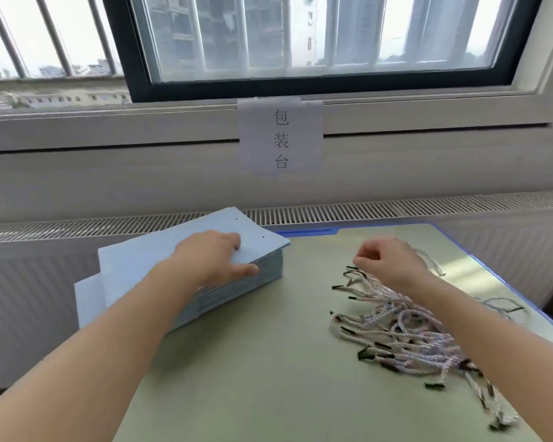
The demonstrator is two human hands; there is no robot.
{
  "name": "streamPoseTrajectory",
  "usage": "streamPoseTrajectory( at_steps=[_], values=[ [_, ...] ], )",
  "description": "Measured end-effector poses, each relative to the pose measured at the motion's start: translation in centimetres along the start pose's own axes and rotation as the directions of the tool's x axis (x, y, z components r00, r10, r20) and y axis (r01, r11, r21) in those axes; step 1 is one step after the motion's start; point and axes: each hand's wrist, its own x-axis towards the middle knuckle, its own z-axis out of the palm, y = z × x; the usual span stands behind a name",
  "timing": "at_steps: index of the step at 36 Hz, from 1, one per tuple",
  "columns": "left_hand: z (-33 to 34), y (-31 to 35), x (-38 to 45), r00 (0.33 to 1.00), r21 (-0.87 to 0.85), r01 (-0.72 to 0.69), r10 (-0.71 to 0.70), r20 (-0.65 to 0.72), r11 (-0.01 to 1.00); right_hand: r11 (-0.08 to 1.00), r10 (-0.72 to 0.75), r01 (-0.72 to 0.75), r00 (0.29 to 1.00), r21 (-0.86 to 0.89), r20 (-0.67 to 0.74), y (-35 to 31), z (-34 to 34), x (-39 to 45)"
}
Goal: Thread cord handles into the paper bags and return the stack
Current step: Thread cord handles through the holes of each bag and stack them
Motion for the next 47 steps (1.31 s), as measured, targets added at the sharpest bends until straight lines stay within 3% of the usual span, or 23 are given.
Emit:
streamPoseTrajectory(
  at_steps=[3, 6, 9, 13, 16, 20, 24, 26, 29, 32, 35, 38, 40, 43, 47],
  values=[
    [-0.2, 0.5, -0.3, 0.996, 0.055, -0.017, 0.021, -0.090, 0.998, 0.996, -0.013, 0.030, 0.982, -0.088, 0.188, 1.1, -0.5, -0.5],
    [0.1, 1.1, -0.8, 0.983, 0.116, -0.009, 0.030, -0.182, 0.993, 0.980, -0.030, 0.084, 0.960, -0.182, 0.280, 1.4, -0.5, -1.2],
    [0.8, 1.3, -1.3, 0.968, 0.173, 0.025, 0.019, -0.250, 0.985, 0.939, -0.078, 0.149, 0.971, -0.312, 0.228, 1.1, 0.2, -1.4],
    [1.7, 0.9, -2.2, 0.909, 0.098, 0.027, 0.017, -0.418, 0.995, 0.882, -0.179, 0.196, 0.981, -0.428, 0.080, 1.0, 0.9, -1.7],
    [1.4, 1.0, -3.7, 0.832, -0.005, 0.014, -0.014, -0.555, 1.000, 0.902, -0.175, 0.189, 0.982, -0.389, 0.072, 1.5, 0.8, -2.1],
    [1.0, 1.7, -6.1, 0.665, -0.040, -0.108, 0.043, -0.745, 0.993, 0.913, -0.155, 0.215, 0.969, -0.348, 0.192, 2.4, 0.6, -2.7],
    [0.7, 3.7, -9.2, 0.551, 0.008, -0.210, 0.125, -0.825, 0.978, 0.917, -0.222, 0.219, 0.975, -0.333, 0.028, 2.5, 1.0, -3.3],
    [0.9, 4.9, -11.2, 0.516, 0.049, -0.268, 0.186, -0.836, 0.962, 0.956, -0.231, 0.205, 0.967, -0.211, -0.107, 2.5, 1.0, -3.4],
    [1.4, 6.2, -14.4, 0.519, 0.119, -0.340, 0.291, -0.804, 0.933, 0.974, -0.178, 0.213, 0.924, 0.070, -0.339, 2.4, 0.0, -3.6],
    [2.2, 7.5, -17.5, 0.504, 0.168, -0.411, 0.377, -0.777, 0.896, 0.922, -0.119, 0.286, 0.852, 0.262, -0.510, 1.4, -2.3, -4.3],
    [3.9, 9.1, -20.2, 0.471, 0.223, -0.455, 0.446, -0.761, 0.862, 0.894, -0.116, 0.377, 0.717, 0.242, -0.687, -0.1, -4.8, -5.4],
    [6.2, 10.7, -21.9, 0.555, 0.190, -0.501, 0.481, -0.679, 0.845, 0.885, -0.104, 0.420, 0.599, 0.200, -0.794, -1.6, -7.1, -6.6],
    [7.9, 11.1, -22.1, 0.617, 0.156, -0.517, 0.493, -0.614, 0.842, 0.862, -0.117, 0.468, 0.557, 0.195, -0.822, -2.4, -8.0, -7.1],
    [10.1, 10.9, -21.5, 0.604, 0.222, -0.510, 0.530, -0.595, 0.831, 0.832, -0.152, 0.526, 0.523, 0.177, -0.839, -2.9, -8.7, -7.8],
    [10.9, 10.6, -20.7, 0.642, 0.156, -0.537, 0.522, -0.562, 0.829, 0.784, -0.185, 0.601, 0.469, 0.159, -0.864, -3.0, -10.1, -8.0]
  ],
)
